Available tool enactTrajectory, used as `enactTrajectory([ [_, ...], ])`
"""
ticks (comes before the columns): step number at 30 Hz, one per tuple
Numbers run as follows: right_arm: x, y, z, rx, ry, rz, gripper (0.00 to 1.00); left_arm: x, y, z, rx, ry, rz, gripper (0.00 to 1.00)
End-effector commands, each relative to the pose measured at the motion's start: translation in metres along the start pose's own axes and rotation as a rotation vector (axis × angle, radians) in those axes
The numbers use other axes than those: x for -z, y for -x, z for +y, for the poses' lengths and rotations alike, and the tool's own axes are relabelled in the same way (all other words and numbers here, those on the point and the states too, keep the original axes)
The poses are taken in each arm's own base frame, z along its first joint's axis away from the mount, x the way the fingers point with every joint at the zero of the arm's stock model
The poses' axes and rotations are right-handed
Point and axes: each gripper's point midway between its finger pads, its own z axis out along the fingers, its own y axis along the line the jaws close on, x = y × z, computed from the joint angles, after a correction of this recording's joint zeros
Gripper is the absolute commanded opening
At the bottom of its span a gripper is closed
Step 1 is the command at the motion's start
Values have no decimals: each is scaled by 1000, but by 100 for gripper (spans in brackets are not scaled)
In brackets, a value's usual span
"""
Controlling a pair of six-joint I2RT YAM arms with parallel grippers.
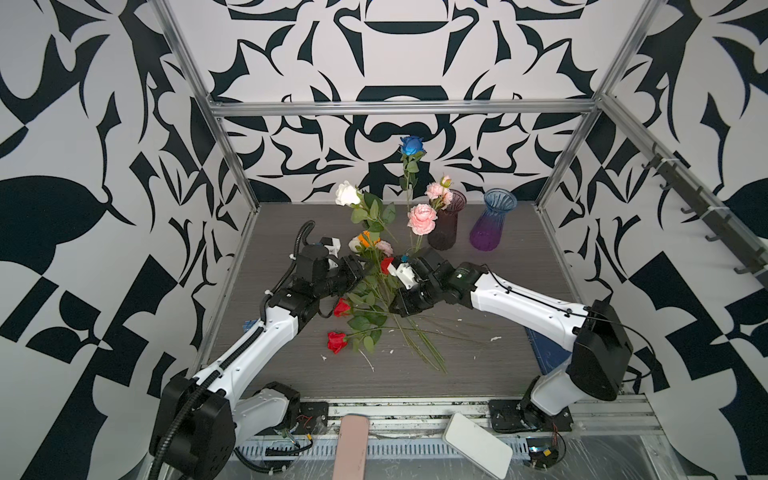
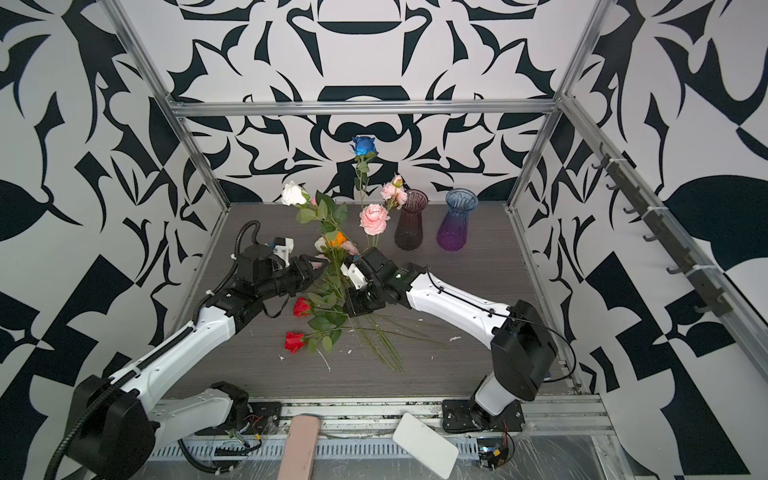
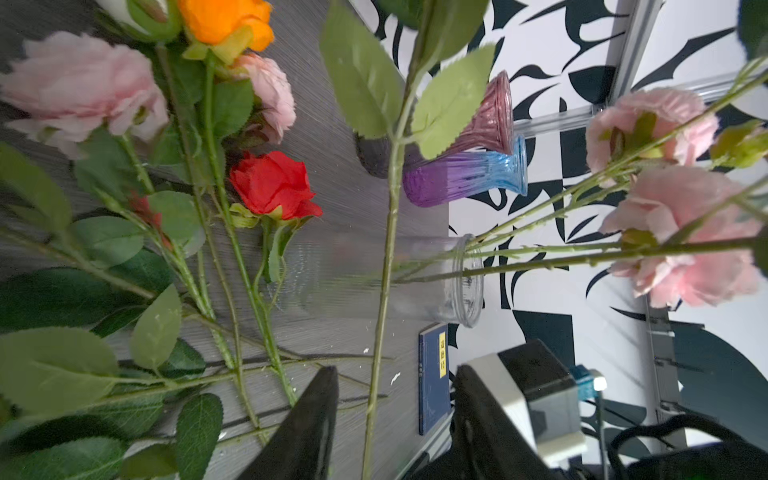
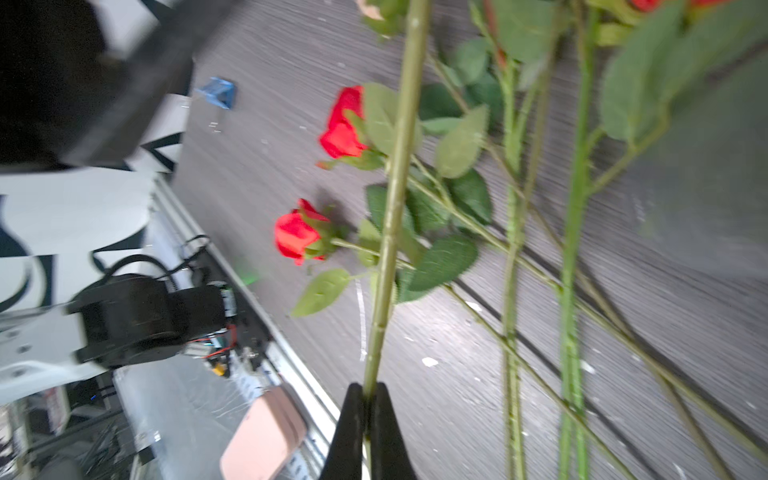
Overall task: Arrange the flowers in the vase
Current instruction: 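Hold stems with the right gripper, grasp a pink rose with the left, then lift the pink rose high out of the bunch with the left gripper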
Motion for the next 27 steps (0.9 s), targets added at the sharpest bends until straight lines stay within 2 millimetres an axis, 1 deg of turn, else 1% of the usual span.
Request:
enactTrajectory([
  [1,19,22,41,65,138,-69,0,-4,0,-20,-15,-89,36,45],
  [4,22,24,47,74,157,-74,0,-6,2,-20,-14,-92,35,39],
  [8,23,24,51,78,174,-65,0,-8,4,-20,-15,-91,29,35],
  [15,22,22,49,76,169,-62,0,-10,6,-22,-15,-99,26,17],
  [16,22,22,48,73,165,-58,0,-10,6,-22,-14,-98,27,11],
  [17,21,22,48,72,164,-59,0,-10,6,-22,-16,-99,27,1],
  [20,20,21,46,70,154,-56,0,-9,6,-24,-25,-100,29,0],
  [21,20,21,43,70,141,-56,2,-8,7,-24,-31,-97,23,0],
  [22,21,21,41,72,124,-63,14,-5,8,-25,-40,-91,13,0],
  [23,23,21,38,72,107,-70,22,-2,11,-24,-49,-78,3,0],
  [24,26,22,31,69,66,-86,37,4,16,-23,-55,-54,-16,0],
  [25,29,23,25,68,31,-100,46,12,22,-21,-63,-32,-38,0],
  [26,33,23,21,68,9,-112,49,20,30,-20,-71,-15,-63,0],
  [27,37,24,15,61,-13,-128,50,33,40,-19,-79,1,-104,0],
])
